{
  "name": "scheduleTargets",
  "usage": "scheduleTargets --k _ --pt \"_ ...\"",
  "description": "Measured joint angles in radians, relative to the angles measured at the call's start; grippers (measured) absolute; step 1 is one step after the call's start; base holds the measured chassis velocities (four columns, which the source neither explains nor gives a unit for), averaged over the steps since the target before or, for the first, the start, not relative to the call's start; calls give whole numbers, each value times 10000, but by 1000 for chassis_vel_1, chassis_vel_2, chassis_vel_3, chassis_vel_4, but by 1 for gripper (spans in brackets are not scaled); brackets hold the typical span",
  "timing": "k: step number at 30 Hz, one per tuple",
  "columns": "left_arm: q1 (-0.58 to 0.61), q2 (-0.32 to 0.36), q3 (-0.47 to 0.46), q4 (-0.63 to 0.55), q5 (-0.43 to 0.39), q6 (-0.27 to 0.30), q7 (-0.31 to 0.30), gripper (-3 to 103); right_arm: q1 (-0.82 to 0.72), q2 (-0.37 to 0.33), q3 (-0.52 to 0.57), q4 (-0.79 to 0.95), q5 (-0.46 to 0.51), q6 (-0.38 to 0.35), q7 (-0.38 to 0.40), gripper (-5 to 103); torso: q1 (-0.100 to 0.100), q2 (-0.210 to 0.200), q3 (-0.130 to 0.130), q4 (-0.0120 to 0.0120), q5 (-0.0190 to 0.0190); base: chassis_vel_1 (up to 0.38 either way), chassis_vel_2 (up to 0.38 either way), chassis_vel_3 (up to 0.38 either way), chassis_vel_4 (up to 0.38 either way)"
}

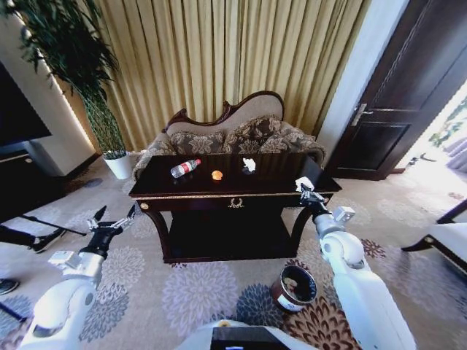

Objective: Move to the front of the table and place the trash on the table into the trash bin.

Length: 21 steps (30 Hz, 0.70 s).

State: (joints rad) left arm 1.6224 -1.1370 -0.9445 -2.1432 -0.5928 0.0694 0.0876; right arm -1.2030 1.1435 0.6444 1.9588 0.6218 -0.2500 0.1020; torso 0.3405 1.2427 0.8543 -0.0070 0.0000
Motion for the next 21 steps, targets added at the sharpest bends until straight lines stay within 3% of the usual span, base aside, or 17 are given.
scheduleTargets --k 21 --pt "122 -248 29 41 249 -160 178 100 -274 451 -276 -738 -805 431 -136 0 1 1 0 1 0 43 -46 -44 41"
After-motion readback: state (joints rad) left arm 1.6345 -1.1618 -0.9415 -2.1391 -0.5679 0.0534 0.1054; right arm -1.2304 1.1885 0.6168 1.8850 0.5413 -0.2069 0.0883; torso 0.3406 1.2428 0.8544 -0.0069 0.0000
